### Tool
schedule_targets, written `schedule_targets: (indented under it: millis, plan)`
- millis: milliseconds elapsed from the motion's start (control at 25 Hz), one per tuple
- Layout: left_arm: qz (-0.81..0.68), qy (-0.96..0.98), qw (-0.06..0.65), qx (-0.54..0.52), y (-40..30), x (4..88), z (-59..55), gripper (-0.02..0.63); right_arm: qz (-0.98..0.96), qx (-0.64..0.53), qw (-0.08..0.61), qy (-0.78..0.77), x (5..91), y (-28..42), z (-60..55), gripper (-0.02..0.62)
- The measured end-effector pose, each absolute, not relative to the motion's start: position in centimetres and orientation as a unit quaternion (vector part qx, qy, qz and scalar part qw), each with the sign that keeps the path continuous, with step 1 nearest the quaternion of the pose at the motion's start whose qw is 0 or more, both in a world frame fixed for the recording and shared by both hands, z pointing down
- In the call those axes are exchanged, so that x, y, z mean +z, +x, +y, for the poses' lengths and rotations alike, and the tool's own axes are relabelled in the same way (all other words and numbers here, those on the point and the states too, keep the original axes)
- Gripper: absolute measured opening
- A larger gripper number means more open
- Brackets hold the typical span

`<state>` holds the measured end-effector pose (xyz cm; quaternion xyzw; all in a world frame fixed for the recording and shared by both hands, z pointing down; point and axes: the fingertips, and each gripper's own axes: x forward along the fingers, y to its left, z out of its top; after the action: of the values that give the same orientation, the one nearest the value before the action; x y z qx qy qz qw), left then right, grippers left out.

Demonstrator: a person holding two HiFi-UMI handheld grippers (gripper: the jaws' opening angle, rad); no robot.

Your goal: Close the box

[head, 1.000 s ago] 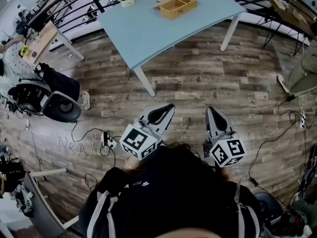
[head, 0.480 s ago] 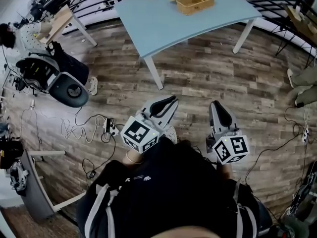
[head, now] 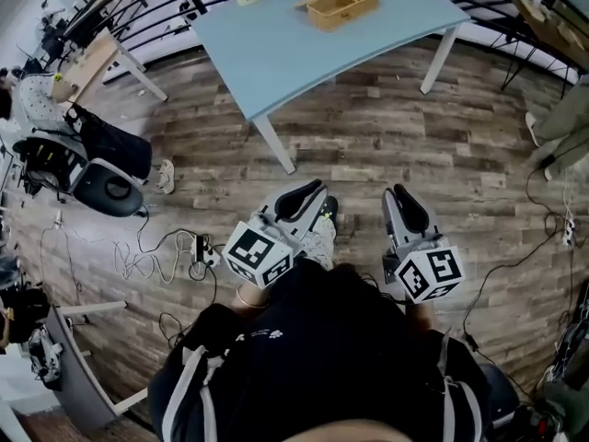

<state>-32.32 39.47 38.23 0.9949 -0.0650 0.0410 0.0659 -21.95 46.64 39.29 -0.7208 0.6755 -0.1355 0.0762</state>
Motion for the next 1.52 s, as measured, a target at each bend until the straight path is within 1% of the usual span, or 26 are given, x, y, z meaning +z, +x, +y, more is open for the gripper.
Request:
schedule_targets:
  millis: [120,240,440,720,1120,1320,1520]
  plan:
    - [-0.049,0.995,0.073,0.043,-30.3,38.7,38.5,0.032,0.661,-0.137,0.074,-0.734,39.4,-20.3,46.3,0.083]
    - [-0.029,0.996,0.07,0.037,-27.9,38.4,37.4,0.056,0.65,-0.135,0.068,-0.745,39.2,-18.5,45.5,0.091]
    - [-0.013,0.997,0.076,0.032,-24.9,38.3,34.8,0.057,0.648,-0.13,0.052,-0.749,38.9,-16.3,42.9,0.106]
    - [-0.009,0.995,0.091,0.036,-22.0,39.0,29.6,0.057,0.641,-0.139,0.05,-0.753,38.8,-13.2,37.8,0.106]
    - [0.003,0.995,0.09,0.032,-18.0,38.2,21.9,0.057,0.63,-0.144,0.041,-0.762,37.7,-9.6,30.8,0.106]
    - [0.023,0.994,0.1,0.037,-16.2,39.0,18.8,0.057,0.615,-0.144,0.056,-0.773,37.5,-8.1,28.7,0.115]
    - [0.042,0.994,0.099,0.028,-13.7,38.4,16.0,0.057,0.598,-0.145,0.05,-0.787,37.6,-6.0,26.1,0.115]
